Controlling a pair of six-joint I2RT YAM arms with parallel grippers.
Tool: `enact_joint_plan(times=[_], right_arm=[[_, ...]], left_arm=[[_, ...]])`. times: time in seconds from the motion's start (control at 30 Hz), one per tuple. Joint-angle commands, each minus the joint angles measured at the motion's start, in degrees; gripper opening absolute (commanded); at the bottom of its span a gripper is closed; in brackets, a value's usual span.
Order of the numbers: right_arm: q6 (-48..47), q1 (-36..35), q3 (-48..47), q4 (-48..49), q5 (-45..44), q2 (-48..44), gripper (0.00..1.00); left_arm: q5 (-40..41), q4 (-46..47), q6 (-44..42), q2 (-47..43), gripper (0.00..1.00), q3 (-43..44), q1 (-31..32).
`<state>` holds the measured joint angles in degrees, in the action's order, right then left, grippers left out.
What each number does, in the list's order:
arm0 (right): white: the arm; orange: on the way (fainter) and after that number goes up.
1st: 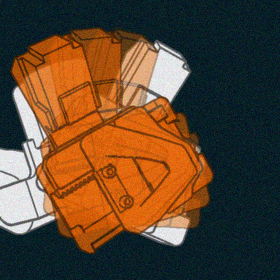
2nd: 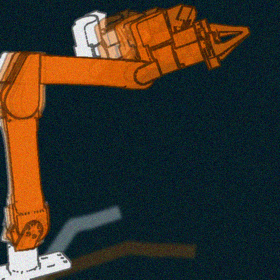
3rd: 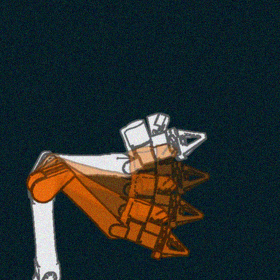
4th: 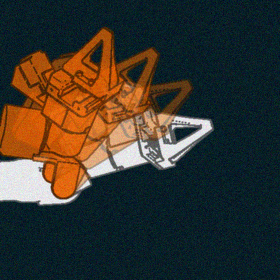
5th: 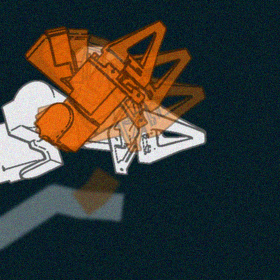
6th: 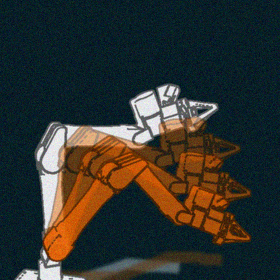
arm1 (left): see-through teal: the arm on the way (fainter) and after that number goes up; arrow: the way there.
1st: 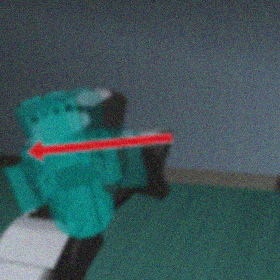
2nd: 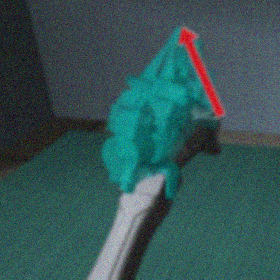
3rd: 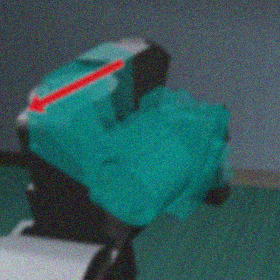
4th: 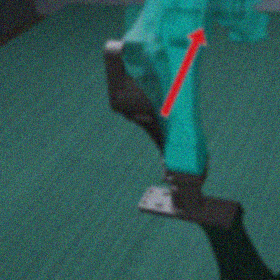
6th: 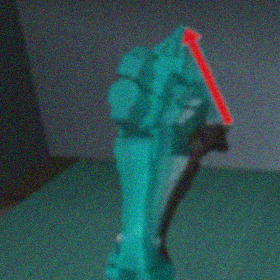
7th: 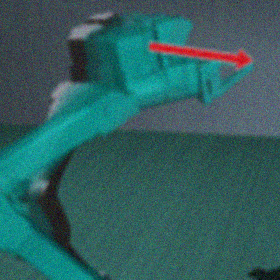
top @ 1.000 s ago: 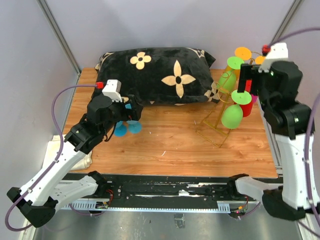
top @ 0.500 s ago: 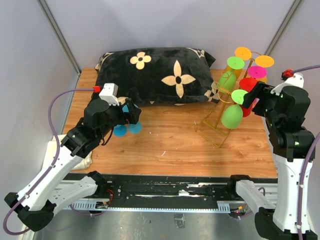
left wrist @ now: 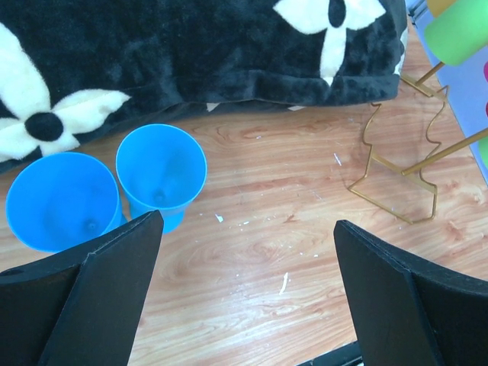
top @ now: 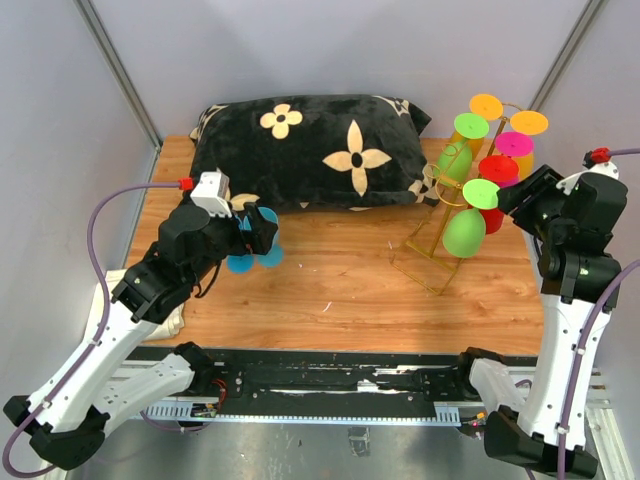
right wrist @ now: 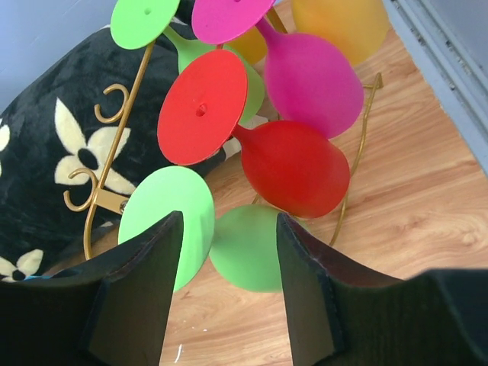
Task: Take the wine glass off the wine glass rack
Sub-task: Pick up the wine glass from the wine rack.
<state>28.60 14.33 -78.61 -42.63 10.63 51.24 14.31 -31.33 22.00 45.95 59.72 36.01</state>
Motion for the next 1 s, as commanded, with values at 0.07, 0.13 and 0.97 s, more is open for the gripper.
enact_joint_plan(times=[0.07, 0.13, 0.97], right_arm=[[3.2, 2.5, 1.7, 5.3, 6.0, 0.6, 0.49], [3.3, 2.6, 1.7, 5.8, 6.2, 0.8, 0.47], [4.9, 3.0, 6.7, 8.9, 6.6, -0.8, 0.22]], left_arm=[[-0.8, -0.5, 0.3, -1.2, 1.00, -0.6, -0.3], [-0.9, -0.3, 0.4, -1.1, 1.00, -0.9, -0.3], [-0.7, -1.0, 0.6, -1.3, 1.00, -1.1, -0.3]])
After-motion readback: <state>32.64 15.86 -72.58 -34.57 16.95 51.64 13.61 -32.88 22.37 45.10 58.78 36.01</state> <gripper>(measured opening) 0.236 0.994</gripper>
